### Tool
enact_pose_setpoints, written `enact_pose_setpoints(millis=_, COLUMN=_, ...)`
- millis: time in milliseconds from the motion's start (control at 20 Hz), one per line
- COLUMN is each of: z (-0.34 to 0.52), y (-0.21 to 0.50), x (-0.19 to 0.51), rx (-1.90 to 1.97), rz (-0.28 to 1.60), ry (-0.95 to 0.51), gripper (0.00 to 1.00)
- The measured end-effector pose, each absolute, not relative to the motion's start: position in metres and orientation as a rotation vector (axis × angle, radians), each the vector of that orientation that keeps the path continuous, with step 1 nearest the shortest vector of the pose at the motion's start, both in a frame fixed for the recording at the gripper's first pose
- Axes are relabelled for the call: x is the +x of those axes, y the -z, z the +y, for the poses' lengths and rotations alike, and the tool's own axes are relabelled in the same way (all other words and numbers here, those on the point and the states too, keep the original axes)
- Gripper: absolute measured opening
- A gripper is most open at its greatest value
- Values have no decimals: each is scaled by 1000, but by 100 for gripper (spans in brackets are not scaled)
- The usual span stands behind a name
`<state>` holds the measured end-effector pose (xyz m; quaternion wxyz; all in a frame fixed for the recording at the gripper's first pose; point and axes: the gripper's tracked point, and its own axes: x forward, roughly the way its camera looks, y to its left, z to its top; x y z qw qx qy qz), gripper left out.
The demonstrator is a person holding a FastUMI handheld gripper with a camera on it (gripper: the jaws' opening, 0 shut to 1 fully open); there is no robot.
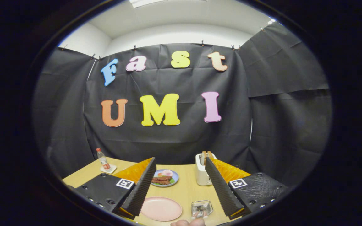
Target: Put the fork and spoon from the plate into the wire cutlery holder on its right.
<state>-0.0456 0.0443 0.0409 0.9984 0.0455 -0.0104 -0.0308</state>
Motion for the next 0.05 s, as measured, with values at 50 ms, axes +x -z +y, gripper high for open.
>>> enact_pose_setpoints(millis=50, z=44, y=-43, x=-47, rx=84, rz=-28, ry=60, gripper=94)
